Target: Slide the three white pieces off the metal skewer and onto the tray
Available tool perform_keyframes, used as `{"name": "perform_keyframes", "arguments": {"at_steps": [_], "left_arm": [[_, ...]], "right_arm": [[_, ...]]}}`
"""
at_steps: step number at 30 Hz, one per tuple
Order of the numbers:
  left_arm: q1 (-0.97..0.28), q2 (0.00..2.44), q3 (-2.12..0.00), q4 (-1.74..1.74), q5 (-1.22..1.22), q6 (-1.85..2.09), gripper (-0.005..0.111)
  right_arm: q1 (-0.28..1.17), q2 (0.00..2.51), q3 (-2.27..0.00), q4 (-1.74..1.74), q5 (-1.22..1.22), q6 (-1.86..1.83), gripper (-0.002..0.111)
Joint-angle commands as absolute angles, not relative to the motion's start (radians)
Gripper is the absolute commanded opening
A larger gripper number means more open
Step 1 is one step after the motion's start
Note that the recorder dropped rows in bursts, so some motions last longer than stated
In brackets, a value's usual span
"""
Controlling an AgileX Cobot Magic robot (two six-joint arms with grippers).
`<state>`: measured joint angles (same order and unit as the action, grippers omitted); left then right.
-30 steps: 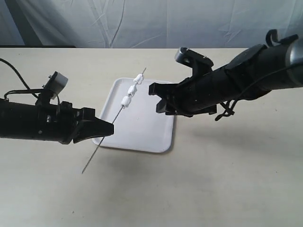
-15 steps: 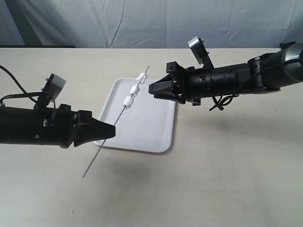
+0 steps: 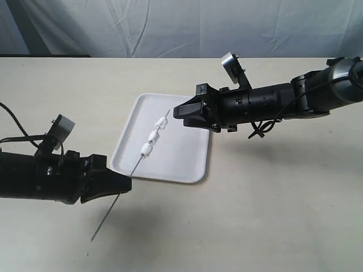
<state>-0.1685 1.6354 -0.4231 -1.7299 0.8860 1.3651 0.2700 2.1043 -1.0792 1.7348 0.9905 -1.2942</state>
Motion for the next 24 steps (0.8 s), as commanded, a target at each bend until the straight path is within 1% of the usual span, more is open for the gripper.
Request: {"name": "perform_keyframes", "arguments": {"at_steps": [1, 10, 15, 20, 24], "left_arm": [[-0.167, 1.628, -0.416, -1.744, 0.914, 1.391, 0.000], [-0.167, 1.628, -0.422, -1.744, 0.923, 1.452, 0.000], [-0.167, 1.628, -0.435, -1.744, 0.935, 1.463, 0.000], [-0.167, 1.628, -0.444, -1.744, 0.939, 1.468, 0.000], [-0.167, 1.628, -0.460, -1.744, 0.884, 1.468, 0.000]], "right_arm": [[0.269, 2.103, -1.082, 1.744, 0.983, -1.309, 0.042], [0.269, 2.103, -1.093, 1.744, 0.973, -1.275, 0.042], [0.292, 2.103, -1.137, 1.744, 0.971, -1.233, 0.042], [0.333, 2.103, -1.170, 1.744, 0.879, -1.189, 0.042], [0.340, 2.103, -1.170, 1.744, 0.854, -1.146, 0.042]]}}
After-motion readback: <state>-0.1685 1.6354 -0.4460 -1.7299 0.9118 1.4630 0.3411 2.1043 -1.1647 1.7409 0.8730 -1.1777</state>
